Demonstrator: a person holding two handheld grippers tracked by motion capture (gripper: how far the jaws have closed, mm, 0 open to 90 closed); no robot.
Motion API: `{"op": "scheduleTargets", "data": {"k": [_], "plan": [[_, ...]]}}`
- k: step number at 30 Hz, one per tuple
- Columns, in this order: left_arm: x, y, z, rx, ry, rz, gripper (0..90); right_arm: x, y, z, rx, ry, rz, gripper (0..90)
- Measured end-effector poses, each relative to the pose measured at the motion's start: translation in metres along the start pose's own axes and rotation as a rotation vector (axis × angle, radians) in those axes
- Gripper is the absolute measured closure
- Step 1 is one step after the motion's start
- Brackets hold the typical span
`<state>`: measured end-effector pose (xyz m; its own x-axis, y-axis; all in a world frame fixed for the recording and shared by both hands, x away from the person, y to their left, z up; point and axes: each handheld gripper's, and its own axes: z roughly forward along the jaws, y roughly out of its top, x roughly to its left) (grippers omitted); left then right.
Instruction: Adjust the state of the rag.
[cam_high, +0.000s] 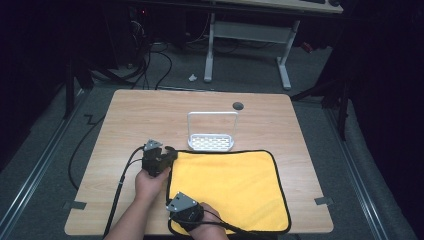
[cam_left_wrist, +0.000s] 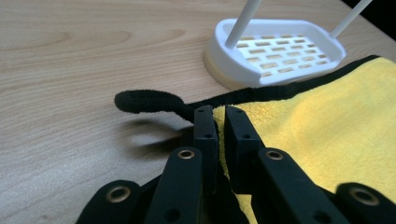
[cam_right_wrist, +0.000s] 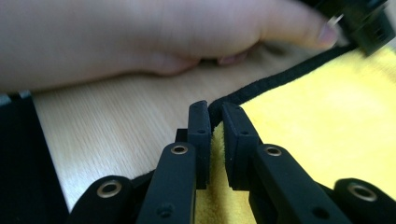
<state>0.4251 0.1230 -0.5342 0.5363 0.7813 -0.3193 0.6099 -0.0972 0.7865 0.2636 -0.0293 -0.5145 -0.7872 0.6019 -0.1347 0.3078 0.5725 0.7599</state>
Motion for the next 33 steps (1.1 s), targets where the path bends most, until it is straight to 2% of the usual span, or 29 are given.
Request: {"op": "scheduleTargets", "data": {"k": [2, 6, 10, 15, 19, 20, 22, 24, 28, 33], "plan": [[0.001, 0.001, -0.002, -0.007, -0.018, -0.006, 83.8, 0.000, 0.003, -0.005, -0.028, -0.003, 0.011, 83.3], [0.007, 0.001, -0.011, -0.053, -0.032, -0.069, 84.1, 0.001, 0.012, -0.011, -0.069, -0.009, -0.006, 83.5], [0.018, -0.001, -0.026, -0.082, -0.019, -0.093, 84.2, 0.006, 0.026, -0.011, -0.102, -0.008, -0.024, 83.4], [0.037, 0.001, -0.059, -0.136, 0.012, -0.125, 84.3, 0.020, 0.046, -0.002, -0.123, 0.016, -0.052, 83.4], [0.051, 0.005, -0.089, -0.154, 0.066, -0.114, 84.3, 0.036, 0.066, 0.007, -0.164, 0.037, -0.075, 83.4], [0.054, 0.007, -0.095, -0.155, 0.091, -0.100, 84.3, 0.040, 0.071, 0.009, -0.171, 0.046, -0.075, 83.4], [0.058, 0.010, -0.104, -0.133, 0.128, -0.069, 84.3, 0.046, 0.081, 0.013, -0.187, 0.054, -0.084, 83.4], [0.061, 0.013, -0.111, -0.130, 0.150, -0.064, 84.4, 0.050, 0.088, 0.017, -0.195, 0.062, -0.086, 83.4], [0.056, 0.017, -0.113, -0.140, 0.148, -0.070, 84.3, 0.050, 0.090, 0.014, -0.205, 0.056, -0.085, 83.3], [0.028, 0.021, -0.089, -0.140, 0.121, -0.066, 84.3, 0.037, 0.073, -0.005, -0.204, 0.013, -0.077, 83.3]]}}
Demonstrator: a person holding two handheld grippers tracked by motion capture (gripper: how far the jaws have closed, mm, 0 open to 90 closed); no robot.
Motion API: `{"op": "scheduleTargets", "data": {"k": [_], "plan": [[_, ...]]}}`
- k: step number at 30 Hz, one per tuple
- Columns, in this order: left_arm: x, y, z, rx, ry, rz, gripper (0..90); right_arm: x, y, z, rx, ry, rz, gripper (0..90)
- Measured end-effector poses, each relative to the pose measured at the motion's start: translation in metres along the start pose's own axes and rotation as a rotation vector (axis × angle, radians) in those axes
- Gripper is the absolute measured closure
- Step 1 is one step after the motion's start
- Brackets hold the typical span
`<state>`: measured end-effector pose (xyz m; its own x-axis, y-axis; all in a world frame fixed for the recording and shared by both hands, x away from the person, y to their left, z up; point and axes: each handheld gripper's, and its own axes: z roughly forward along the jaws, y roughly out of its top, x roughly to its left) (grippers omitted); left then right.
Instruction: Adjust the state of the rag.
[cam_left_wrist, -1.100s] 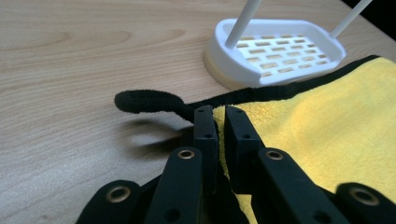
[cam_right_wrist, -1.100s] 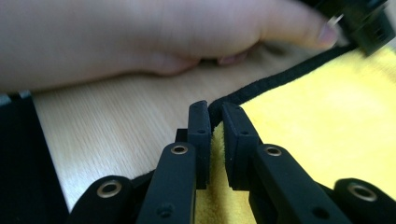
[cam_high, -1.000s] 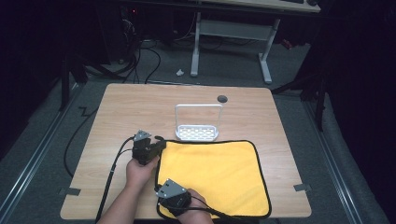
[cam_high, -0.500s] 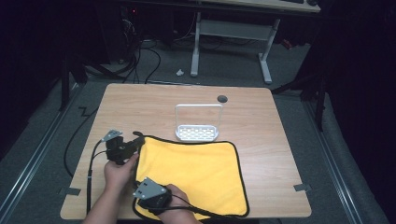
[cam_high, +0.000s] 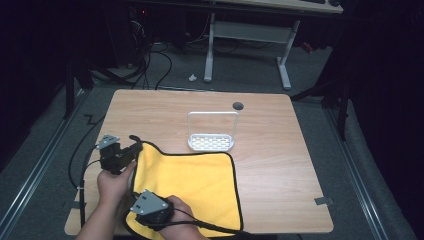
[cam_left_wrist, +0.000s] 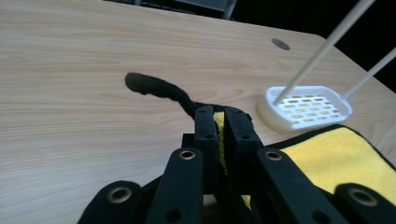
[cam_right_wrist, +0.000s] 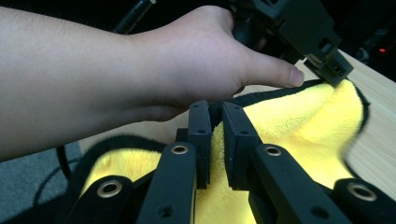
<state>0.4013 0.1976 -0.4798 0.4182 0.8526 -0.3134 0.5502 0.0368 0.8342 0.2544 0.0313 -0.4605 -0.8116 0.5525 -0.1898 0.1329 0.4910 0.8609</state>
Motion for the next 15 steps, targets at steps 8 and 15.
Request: {"op": "scheduleTargets", "data": {"k": [8, 15], "plan": [[-0.062, -0.007, 0.043, 0.037, -0.016, 0.056, 84.2, -0.035, -0.044, -0.053, 0.031, -0.096, 0.063, 83.2], [-0.110, -0.009, 0.074, 0.065, 0.002, 0.095, 84.1, -0.061, -0.080, -0.086, 0.057, -0.142, 0.111, 83.0]]}}
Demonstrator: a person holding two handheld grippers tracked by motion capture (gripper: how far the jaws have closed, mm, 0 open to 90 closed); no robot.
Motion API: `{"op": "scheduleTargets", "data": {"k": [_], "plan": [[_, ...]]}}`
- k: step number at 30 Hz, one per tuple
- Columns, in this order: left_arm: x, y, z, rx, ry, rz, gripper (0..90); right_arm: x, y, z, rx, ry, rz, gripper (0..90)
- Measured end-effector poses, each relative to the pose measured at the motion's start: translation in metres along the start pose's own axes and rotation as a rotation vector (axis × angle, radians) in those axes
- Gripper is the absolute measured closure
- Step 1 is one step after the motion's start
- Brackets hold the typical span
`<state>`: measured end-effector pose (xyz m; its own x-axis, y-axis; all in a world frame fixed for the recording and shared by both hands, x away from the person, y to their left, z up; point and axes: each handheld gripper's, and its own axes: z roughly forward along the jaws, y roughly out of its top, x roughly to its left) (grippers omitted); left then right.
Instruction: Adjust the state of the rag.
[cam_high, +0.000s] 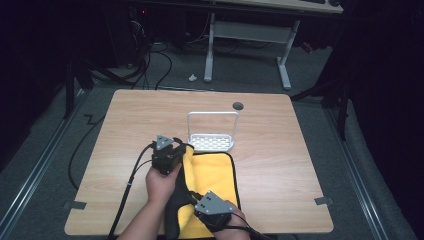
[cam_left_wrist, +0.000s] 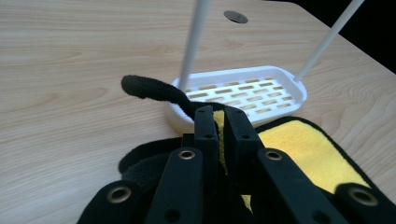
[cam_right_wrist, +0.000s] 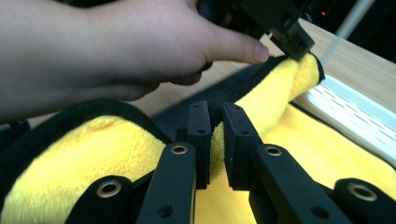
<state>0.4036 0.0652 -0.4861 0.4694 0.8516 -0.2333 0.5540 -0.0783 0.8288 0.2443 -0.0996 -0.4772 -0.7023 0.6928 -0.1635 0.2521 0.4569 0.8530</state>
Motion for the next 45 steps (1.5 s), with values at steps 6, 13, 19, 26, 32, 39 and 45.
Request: {"op": "scheduleTargets", "data": {"k": [6, 13, 19, 26, 32, 39, 45], "plan": [[-0.027, 0.005, 0.018, 0.019, -0.007, 0.021, 84.0, -0.022, -0.021, -0.020, 0.032, -0.034, 0.021, 82.9], [-0.049, 0.007, 0.036, 0.052, -0.007, 0.035, 83.6, -0.037, -0.042, -0.032, 0.080, -0.060, 0.039, 82.6], [-0.061, 0.013, 0.036, 0.036, -0.024, 0.057, 83.8, -0.045, -0.046, -0.043, 0.075, -0.076, 0.056, 82.7], [-0.072, 0.016, 0.042, 0.058, -0.038, 0.086, 83.6, -0.046, -0.048, -0.050, 0.071, -0.094, 0.060, 82.6], [-0.079, 0.007, 0.061, 0.114, -0.074, 0.077, 80.8, -0.056, -0.065, -0.048, 0.130, -0.113, 0.104, 75.9], [-0.086, 0.006, 0.058, 0.082, -0.131, 0.068, 63.8, -0.070, -0.071, -0.056, 0.089, -0.152, 0.178, 67.2], [-0.077, 0.003, 0.042, 0.061, -0.155, 0.077, 60.6, -0.074, -0.073, -0.056, 0.087, -0.171, 0.181, 66.1]]}}
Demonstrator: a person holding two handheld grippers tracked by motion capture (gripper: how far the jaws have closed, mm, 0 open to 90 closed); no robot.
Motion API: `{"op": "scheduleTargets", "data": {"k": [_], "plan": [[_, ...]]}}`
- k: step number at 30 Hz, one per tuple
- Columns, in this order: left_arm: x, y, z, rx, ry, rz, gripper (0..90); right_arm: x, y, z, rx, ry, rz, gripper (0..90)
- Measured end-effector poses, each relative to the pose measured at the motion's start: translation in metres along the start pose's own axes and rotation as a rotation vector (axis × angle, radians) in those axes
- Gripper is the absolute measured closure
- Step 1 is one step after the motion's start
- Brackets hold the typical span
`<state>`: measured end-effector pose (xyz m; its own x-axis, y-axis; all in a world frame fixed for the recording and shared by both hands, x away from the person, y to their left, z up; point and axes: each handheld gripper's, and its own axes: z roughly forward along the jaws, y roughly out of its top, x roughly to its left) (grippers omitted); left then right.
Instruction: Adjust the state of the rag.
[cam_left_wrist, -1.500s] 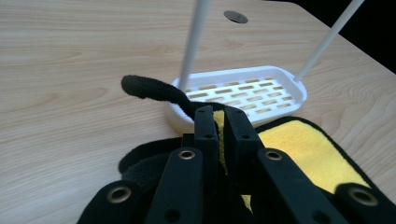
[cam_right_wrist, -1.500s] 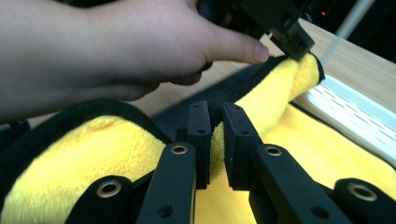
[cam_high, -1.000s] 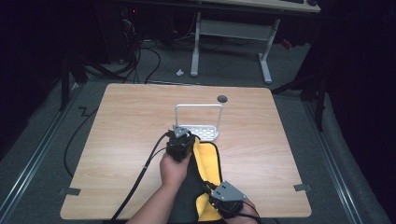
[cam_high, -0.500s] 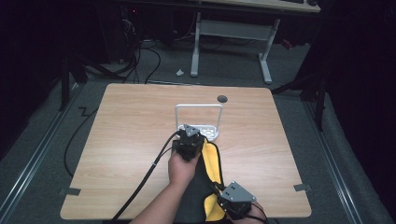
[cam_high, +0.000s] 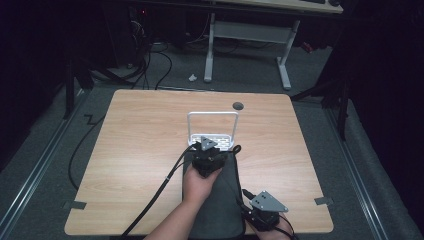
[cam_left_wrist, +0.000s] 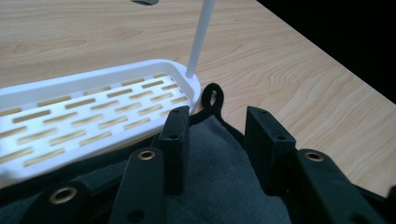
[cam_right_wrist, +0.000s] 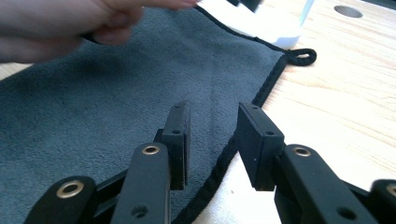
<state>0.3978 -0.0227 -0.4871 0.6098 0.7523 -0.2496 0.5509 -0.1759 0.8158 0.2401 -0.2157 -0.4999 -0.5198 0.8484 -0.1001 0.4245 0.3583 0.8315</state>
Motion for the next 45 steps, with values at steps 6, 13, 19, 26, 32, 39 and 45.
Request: {"op": "scheduleTargets", "data": {"k": [6, 13, 19, 26, 32, 39, 45], "plan": [[0.018, -0.017, -0.027, 0.012, 0.005, 0.026, 61.3, -0.001, -0.002, 0.007, 0.019, -0.004, 0.003, 65.8], [0.035, -0.049, -0.060, 0.028, 0.004, 0.038, 61.9, 0.001, -0.004, 0.013, 0.042, -0.006, -0.008, 65.8], [0.045, -0.075, -0.085, 0.047, -0.006, 0.030, 65.9, 0.001, -0.006, 0.017, 0.050, 0.001, -0.009, 66.0], [0.034, -0.088, -0.092, 0.088, -0.034, 0.097, 77.2, -0.005, 0.005, 0.026, 0.052, 0.019, 0.013, 79.4], [0.028, -0.094, -0.078, 0.151, -0.018, 0.155, 77.9, -0.013, 0.020, 0.063, 0.117, 0.001, 0.025, 85.8], [0.029, -0.100, -0.088, 0.166, -0.060, 0.157, 77.5, -0.010, 0.016, 0.072, 0.181, 0.015, -0.007, 86.0], [0.023, -0.111, -0.104, 0.179, -0.099, 0.157, 76.0, 0.002, 0.002, 0.048, 0.173, 0.051, -0.039, 82.8]]}}
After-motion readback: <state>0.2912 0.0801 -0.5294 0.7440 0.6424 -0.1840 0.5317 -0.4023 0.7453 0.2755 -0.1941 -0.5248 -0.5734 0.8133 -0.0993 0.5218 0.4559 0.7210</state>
